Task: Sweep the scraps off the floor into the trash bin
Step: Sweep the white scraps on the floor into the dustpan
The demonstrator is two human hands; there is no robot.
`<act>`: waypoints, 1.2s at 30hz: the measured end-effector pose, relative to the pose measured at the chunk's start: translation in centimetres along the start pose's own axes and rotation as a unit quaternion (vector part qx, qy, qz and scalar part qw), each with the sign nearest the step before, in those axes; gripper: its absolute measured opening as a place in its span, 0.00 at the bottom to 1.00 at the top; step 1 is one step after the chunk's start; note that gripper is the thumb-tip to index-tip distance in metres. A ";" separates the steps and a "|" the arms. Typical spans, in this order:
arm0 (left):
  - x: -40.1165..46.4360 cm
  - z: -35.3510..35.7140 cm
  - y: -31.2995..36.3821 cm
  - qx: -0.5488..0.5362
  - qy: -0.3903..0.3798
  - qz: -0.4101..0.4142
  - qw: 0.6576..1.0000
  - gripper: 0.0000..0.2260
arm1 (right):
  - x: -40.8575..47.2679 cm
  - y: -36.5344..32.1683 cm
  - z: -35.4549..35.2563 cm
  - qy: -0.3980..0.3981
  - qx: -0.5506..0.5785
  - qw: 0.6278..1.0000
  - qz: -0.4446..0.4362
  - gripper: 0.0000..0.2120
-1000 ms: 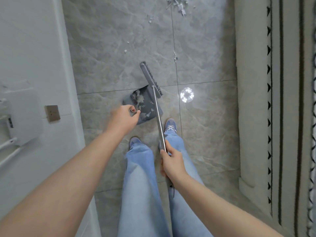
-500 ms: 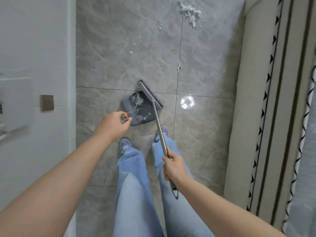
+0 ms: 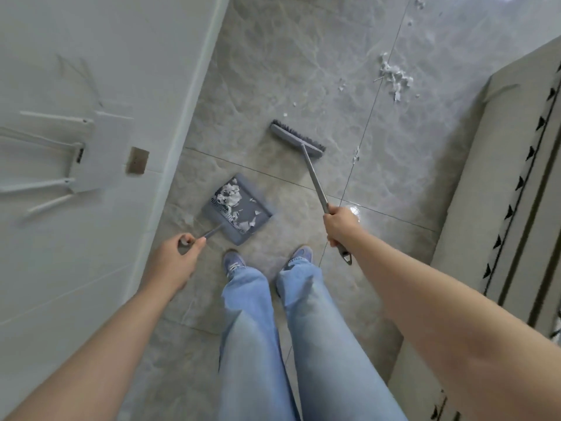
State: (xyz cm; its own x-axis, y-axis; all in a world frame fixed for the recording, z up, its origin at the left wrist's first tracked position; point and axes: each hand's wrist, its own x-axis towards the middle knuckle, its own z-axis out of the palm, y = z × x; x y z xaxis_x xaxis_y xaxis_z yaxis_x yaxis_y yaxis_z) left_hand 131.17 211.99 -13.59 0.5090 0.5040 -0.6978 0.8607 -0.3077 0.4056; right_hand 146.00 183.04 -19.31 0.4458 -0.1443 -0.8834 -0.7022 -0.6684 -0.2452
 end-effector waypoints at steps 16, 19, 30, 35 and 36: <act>3.5 -1.2 -1.5 -0.086 -0.016 -0.064 0.994 0.13 | -8.3 3.6 8.9 -0.019 0.009 0.999 -0.050 0.21; 3.8 -0.9 -1.0 -0.116 -0.037 -0.074 0.990 0.14 | -5.9 1.0 9.6 -0.024 0.000 0.999 -0.034 0.19; 4.0 -3.0 -3.3 -0.140 -0.104 -0.062 0.983 0.15 | -11.7 0.6 15.5 -0.087 0.095 0.992 0.011 0.13; 4.2 -3.7 -3.8 -0.128 -0.144 -0.032 0.981 0.15 | -12.5 -1.3 16.8 -0.016 0.158 0.987 -0.001 0.14; 4.3 -3.9 -3.7 -0.129 -0.146 -0.028 0.980 0.15 | -12.4 -1.9 16.8 -0.006 0.186 0.982 0.015 0.15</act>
State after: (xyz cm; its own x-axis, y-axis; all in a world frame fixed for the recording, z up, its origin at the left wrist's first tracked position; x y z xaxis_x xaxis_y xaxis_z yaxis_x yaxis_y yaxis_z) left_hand 130.20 218.46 -15.81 0.4689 0.2494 -0.8473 0.8802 -0.0524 0.4716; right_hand 132.52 198.34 -14.63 0.4174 -0.1499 -0.8963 -0.8699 -0.3511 -0.3464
